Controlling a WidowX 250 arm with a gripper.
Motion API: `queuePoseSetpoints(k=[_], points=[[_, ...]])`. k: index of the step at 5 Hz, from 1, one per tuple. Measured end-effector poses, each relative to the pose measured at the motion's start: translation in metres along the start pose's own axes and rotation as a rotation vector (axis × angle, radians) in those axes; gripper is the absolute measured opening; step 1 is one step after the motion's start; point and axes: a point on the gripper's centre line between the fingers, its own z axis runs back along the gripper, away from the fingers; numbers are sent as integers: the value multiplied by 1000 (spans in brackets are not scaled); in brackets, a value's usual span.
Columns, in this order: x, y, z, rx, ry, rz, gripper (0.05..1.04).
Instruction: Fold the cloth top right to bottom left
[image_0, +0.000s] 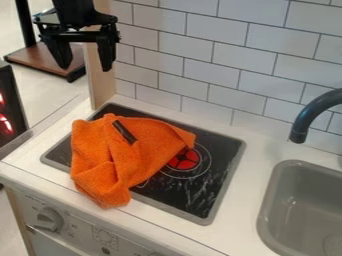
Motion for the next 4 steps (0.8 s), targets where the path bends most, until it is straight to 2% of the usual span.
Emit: queuePoseSetpoints(k=[1,2,4], points=[[-5,1,-8,0,28,6,1000],[-5,-2,-11,28,30,1,1000],[-4,-55,-23,30,8,38,999]])
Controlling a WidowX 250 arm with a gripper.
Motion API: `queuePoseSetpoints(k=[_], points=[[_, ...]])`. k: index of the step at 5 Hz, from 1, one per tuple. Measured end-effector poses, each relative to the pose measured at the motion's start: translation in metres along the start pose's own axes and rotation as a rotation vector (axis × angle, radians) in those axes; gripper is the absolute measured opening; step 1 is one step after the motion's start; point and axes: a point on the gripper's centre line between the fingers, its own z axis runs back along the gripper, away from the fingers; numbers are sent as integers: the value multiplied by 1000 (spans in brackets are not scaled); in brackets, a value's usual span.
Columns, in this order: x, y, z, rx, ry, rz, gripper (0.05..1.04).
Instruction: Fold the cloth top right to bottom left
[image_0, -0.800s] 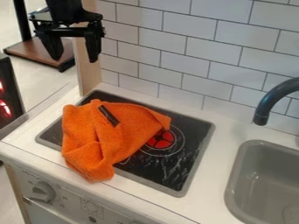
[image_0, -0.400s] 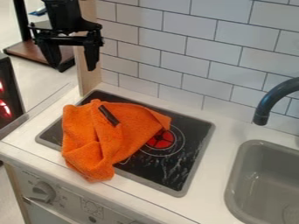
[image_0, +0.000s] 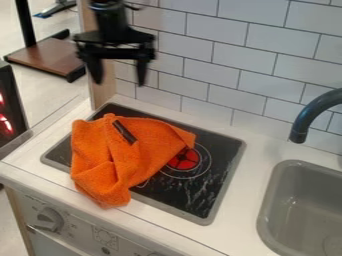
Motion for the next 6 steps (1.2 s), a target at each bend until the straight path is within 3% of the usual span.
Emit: queuePoseSetpoints(k=[1,3,6], points=[[-5,-25,-14,33,13,42,1000],[-10,-63,-43,107,-29,104,1000],[-1,-92,-99,172,19,159,1000]])
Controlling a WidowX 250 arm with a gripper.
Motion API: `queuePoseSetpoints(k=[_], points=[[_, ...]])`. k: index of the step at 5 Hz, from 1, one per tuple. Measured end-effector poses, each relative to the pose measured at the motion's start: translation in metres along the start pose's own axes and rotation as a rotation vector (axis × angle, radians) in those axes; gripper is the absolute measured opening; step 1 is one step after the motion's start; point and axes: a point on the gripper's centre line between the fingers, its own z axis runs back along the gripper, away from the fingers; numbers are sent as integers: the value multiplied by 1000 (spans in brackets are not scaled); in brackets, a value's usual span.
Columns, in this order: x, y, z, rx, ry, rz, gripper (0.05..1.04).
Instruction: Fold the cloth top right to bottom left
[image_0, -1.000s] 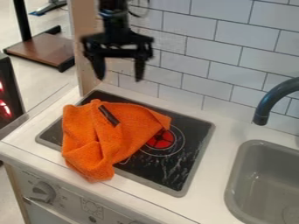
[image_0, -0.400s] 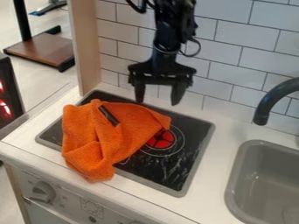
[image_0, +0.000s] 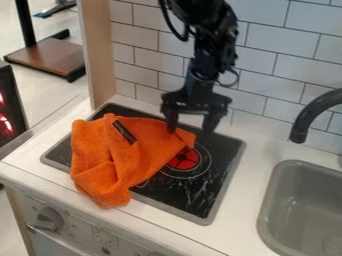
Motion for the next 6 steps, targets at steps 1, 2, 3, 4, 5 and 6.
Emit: queuePoseSetpoints(k=[1,2,3,4,5,6], points=[[-4,-6,-13,31,11,-6,944],[-5,-6,-26,65,19,2,740],[-4,-5,-31,91,11,12,448],[-4,-5,-32,95,6,11,229],[-4,-5,-32,95,9,10,95],[-6,-6,-31,86,34,-19,55]])
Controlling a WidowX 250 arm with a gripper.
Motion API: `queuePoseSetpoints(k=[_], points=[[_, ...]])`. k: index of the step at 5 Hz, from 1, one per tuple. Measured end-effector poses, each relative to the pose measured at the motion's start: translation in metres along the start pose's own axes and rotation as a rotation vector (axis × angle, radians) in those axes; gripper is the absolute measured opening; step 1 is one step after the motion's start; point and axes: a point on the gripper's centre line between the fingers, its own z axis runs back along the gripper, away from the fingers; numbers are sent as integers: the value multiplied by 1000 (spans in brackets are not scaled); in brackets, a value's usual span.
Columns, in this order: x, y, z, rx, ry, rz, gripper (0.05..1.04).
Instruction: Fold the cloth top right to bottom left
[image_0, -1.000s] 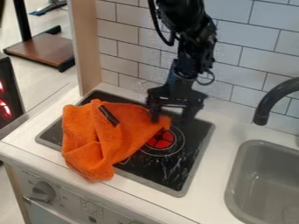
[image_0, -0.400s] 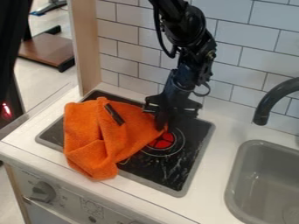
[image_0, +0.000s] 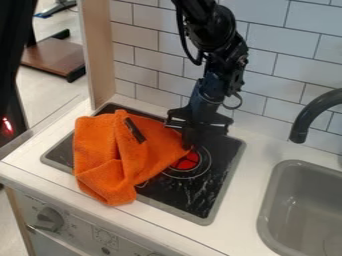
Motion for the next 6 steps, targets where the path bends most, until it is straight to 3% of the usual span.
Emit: queuePoseSetpoints(k=[1,3,5,6], points=[[-3,-2,4,-21,28,-38,52],[13,2,54,-124,-1,-86,52],[30,28,108,-252,-62,-85,52],[25,61,132,-302,-91,-56,52]])
